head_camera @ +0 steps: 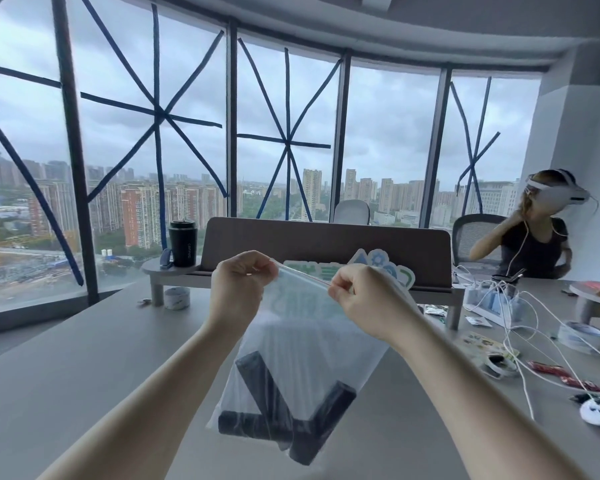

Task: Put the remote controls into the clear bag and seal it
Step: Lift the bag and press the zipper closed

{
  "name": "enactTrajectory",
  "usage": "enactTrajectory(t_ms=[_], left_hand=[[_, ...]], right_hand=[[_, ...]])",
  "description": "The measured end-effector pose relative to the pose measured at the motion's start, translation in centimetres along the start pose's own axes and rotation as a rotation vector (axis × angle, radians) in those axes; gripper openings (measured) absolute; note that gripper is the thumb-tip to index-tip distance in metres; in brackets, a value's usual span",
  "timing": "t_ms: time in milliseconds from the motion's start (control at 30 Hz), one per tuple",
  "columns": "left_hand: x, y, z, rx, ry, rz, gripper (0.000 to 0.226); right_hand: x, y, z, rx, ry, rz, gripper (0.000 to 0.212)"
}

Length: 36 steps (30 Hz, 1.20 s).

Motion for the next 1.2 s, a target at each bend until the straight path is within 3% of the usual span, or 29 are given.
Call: enactTrajectory(t_ms=[333,733,933,1200], left_hand=[[-0.2,1.2,-4.8,-0.170,-0.133,-0.050,0.018],[2.1,2.8,-8.6,-0.255,-0.178,-0.081,0.027],[7.1,5.6,-10.8,-0.323,-0.161,-0.177,0.029],[11.5,14.1,-14.8,-0.409,-0.125,-0.227,0.034]], right_hand=[[-0.5,-1.0,-0.2,-0.034,-0.090,-0.061,0.019],[2.3,1.0,0.7,-0.079,-0.228,-0.120,0.024],[2.9,6.1,5.5,-0.111,-0.238,-0.066,0.028],[6.1,17.0,12.2,-0.190,-0.013,-0.036,0.026]])
Point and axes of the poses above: each hand's wrist, its own y-axis towards the middle knuckle, its own z-axis out of the palm, x = y × z, the point moved 6 cm from there along y, towards the middle knuckle, and after that the axes turned 8 degrees about -y, right-handed, at the moved point
